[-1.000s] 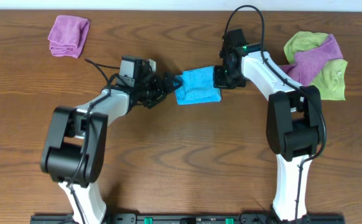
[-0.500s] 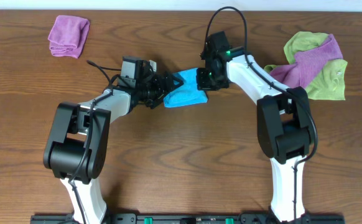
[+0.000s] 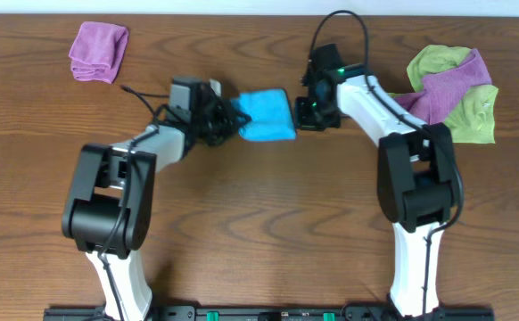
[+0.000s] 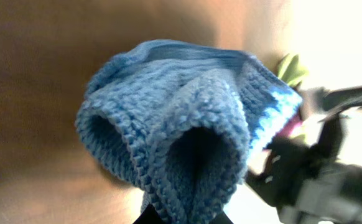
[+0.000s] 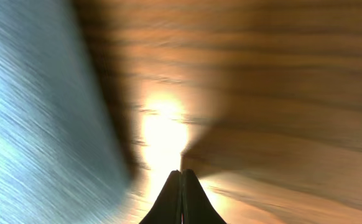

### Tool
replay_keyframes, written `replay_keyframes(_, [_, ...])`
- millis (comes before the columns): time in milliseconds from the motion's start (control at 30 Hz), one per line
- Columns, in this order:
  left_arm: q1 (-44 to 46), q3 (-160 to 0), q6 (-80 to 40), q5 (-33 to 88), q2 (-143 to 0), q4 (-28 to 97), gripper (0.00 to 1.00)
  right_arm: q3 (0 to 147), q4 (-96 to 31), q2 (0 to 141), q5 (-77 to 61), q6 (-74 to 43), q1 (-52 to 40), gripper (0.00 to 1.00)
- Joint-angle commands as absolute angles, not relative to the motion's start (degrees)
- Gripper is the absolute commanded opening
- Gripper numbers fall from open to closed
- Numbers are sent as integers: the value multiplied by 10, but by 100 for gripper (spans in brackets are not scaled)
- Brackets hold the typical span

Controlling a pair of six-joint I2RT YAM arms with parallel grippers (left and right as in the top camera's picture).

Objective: Fold the cloth
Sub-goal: 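Lift the blue bundle with the left gripper onto the folded pink cloth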

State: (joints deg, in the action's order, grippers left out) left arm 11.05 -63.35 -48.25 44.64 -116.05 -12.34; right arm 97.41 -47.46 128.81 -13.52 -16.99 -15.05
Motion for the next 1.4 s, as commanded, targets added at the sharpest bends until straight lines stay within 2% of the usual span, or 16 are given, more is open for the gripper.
replay_keyframes(0, [53, -714, -505, 453, -1153, -132, 6, 979, -477, 1227, -135, -171, -119, 1])
replay_keyframes(200, [-75, -812, -638, 422, -1149, -182, 6, 979, -487, 1166, -135, -160, -101, 1])
replay_keyframes(333, [-161, -818, -760, 363, -1150, -209, 6, 979, -493, 1146, -135, -157, -102, 1])
replay_keyframes(467, [-216, -818, -818, 292, -1150, -209, 6, 979, -502, 1144, -135, -158, -102, 1])
replay_keyframes(700, [-221, -819, -837, 194, -1162, -239, 6, 979, -521, 1144, -135, -158, -109, 1])
replay_keyframes(933, [-222, -902, -887, 291, -1286, -301, 6, 979, -537, 1144, -135, -158, -116, 1])
replay_keyframes(1067, [-222, -904, -848, 288, -1293, -284, 6, 979, -540, 1144, -135, -158, -119, 1])
replay_keyframes(1367, [-221, -904, -839, 296, -1298, -255, 6, 979, -538, 1144, -135, -159, -125, 1])
